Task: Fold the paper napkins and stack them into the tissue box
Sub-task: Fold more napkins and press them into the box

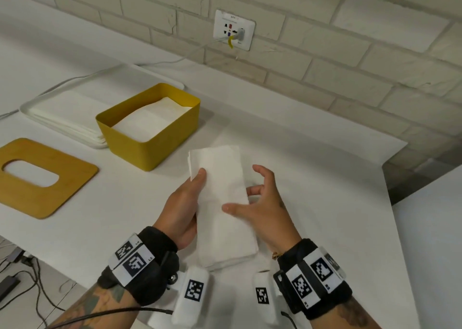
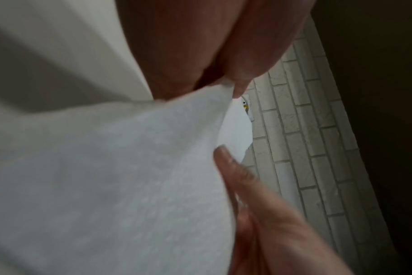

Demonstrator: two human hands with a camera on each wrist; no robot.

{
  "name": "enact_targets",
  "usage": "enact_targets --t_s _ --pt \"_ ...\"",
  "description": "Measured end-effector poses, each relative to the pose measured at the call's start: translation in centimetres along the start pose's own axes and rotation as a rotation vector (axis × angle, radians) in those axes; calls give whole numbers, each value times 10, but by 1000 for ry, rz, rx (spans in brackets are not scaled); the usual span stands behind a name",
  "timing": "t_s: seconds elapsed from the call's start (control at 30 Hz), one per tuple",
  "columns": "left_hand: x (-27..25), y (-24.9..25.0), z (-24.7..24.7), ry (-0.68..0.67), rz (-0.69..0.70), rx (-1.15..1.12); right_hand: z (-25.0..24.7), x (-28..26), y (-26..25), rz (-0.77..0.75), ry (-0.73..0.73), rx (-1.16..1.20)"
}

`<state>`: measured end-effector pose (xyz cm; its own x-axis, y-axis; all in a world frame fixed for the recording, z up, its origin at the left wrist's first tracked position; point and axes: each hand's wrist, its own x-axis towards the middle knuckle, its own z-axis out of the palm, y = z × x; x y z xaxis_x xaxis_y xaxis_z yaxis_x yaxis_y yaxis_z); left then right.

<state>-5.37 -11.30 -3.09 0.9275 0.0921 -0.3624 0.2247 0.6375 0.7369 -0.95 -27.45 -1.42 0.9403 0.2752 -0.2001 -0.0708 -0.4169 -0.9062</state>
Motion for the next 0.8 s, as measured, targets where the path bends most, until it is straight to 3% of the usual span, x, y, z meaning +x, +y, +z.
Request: enact_targets --t_s 0.2,0.4,0.6,0.8 --pt "1 20 -21 138 131 -24 -37 -8 11 70 -159 -240" --pt "-4 40 -41 229 167 -59 -93 23 13 95 60 -433" --pt "-9 31 -43 258 130 -62 -90 44 31 298 21 -751" --pt "-11 24 -47 276 108 -64 -83 47 34 238 -23 -639"
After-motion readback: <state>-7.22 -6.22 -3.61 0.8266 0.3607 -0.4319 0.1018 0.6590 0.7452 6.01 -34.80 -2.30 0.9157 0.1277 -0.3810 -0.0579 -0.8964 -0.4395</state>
